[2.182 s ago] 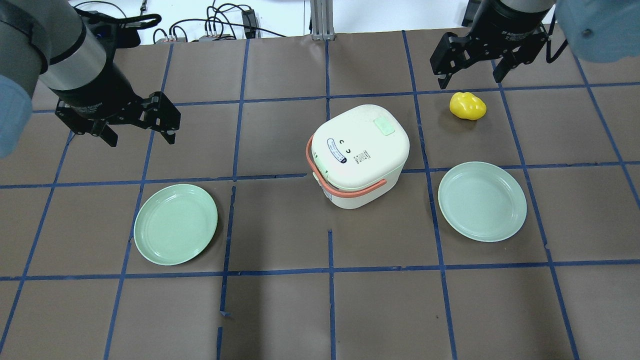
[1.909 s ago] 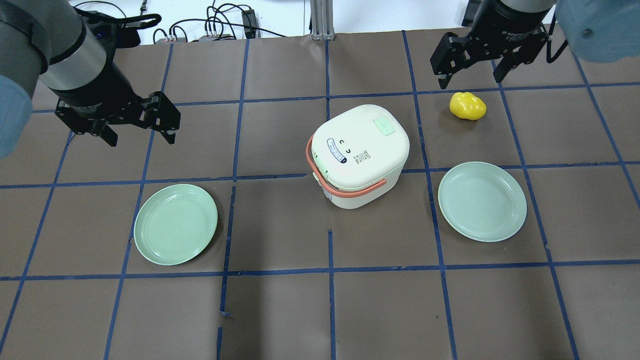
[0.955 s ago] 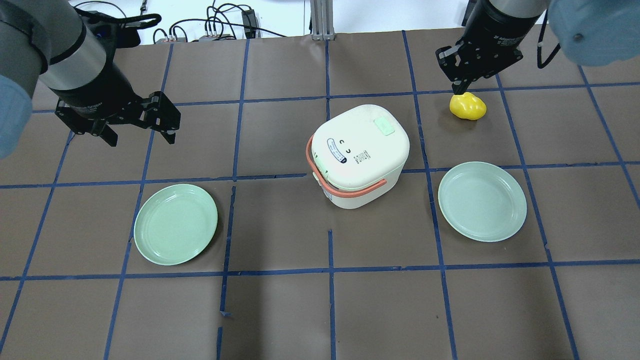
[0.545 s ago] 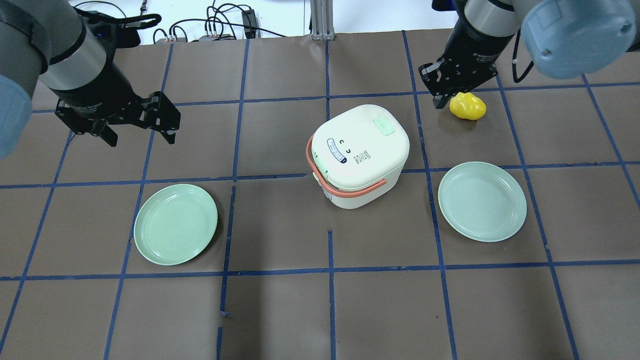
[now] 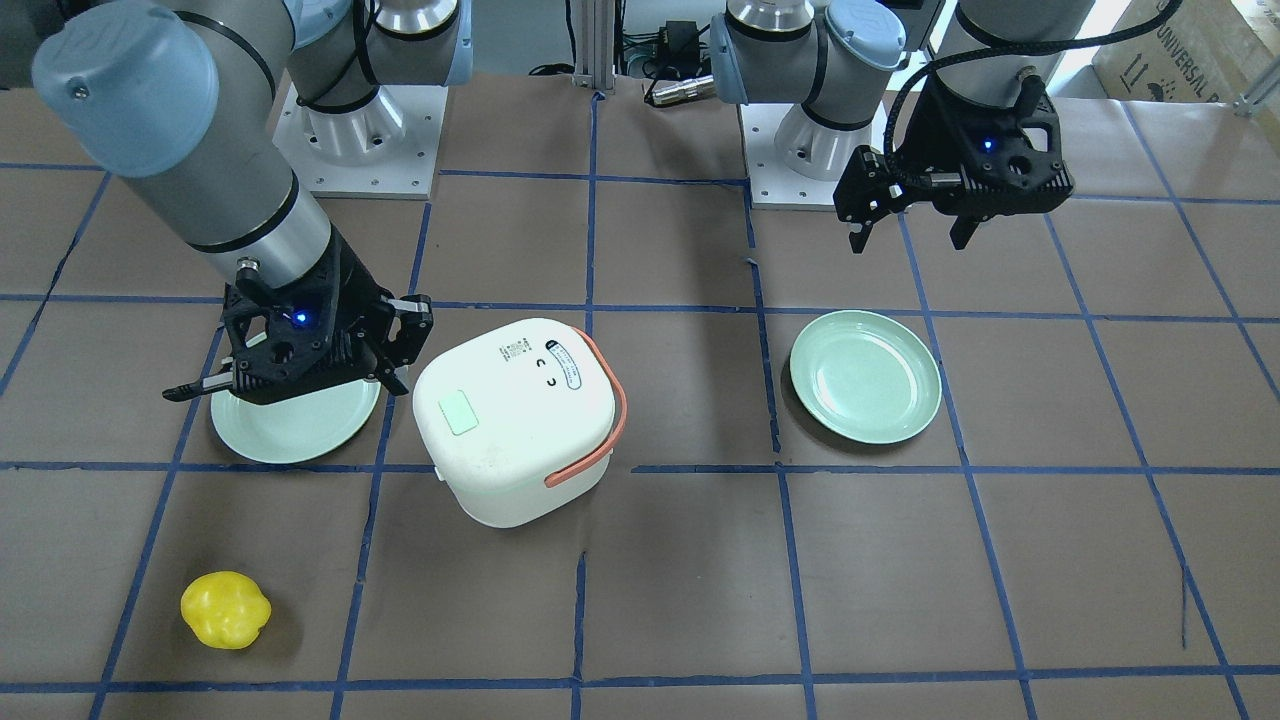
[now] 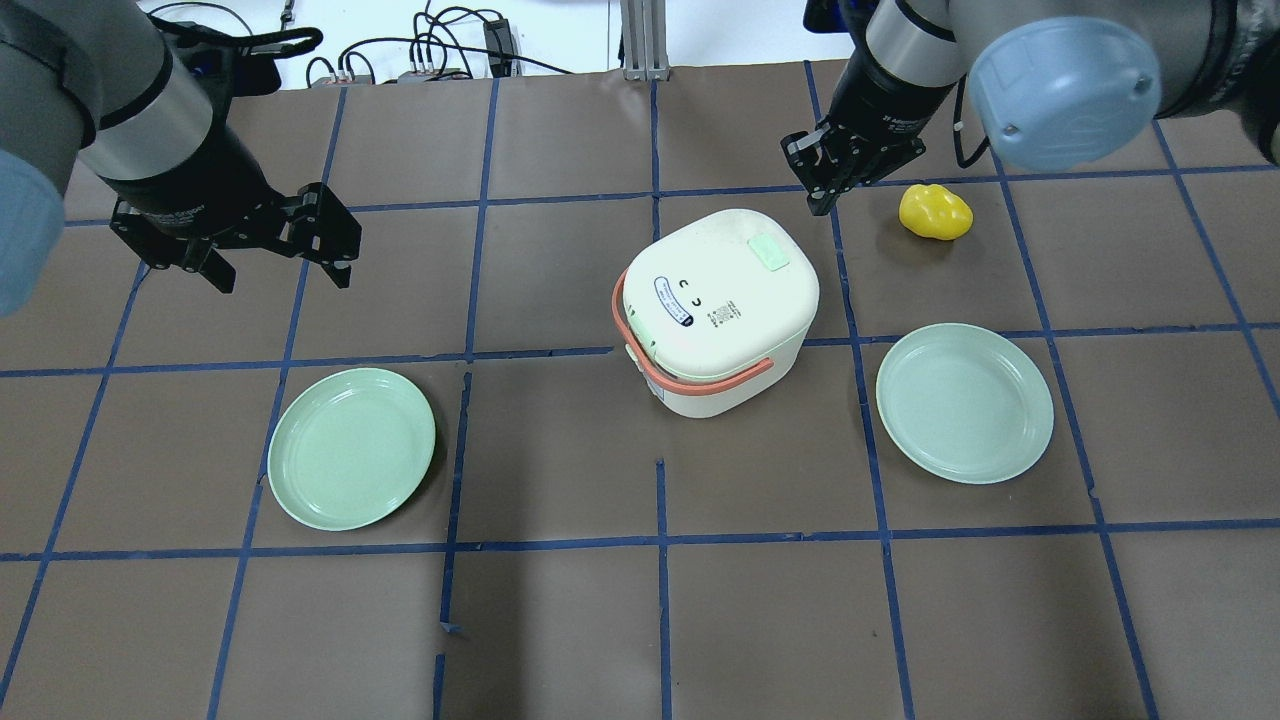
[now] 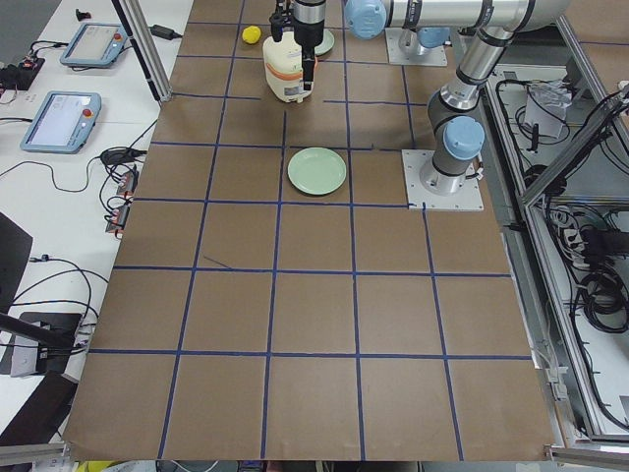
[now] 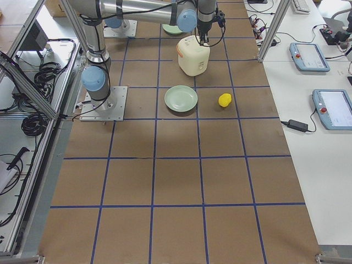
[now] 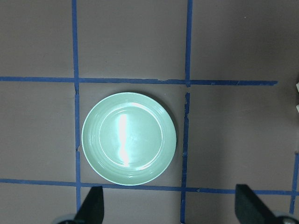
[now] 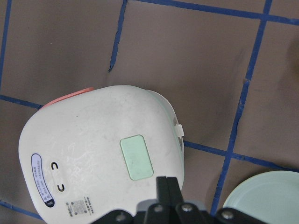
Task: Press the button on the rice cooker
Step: 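Move the right gripper over the rice cooker's green lid button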
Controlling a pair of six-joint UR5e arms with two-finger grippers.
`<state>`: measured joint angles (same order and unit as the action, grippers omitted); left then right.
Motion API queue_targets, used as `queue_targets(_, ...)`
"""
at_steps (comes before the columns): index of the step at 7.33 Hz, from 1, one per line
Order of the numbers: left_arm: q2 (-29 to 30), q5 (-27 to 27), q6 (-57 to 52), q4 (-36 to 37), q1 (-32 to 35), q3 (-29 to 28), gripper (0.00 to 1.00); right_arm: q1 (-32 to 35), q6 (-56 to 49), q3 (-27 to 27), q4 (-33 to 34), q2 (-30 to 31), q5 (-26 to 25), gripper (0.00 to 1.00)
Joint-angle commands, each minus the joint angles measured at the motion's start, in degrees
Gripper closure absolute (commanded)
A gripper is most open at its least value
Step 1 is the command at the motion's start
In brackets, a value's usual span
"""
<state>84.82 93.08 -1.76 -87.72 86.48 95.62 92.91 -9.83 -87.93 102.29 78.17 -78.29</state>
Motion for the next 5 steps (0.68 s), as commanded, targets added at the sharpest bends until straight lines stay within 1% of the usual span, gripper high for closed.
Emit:
queue_targets(1, 0.0, 0.0, 0.0, 0.01, 0.0, 0.0, 0.0, 0.95, 0.77, 0.3, 1.16, -1.52, 0.77, 0.94)
queue_targets(2, 0.0, 0.0, 0.0, 0.01, 0.0, 0.0, 0.0, 1.04, 0.86, 0.48, 0.81, -1.7, 0.08, 0.94)
queue_targets(5, 0.0, 0.0, 0.0, 0.0, 0.0, 0.0, 0.0, 1.3, 0.25, -0.14, 1.33, -3.02, 0.68, 0.95)
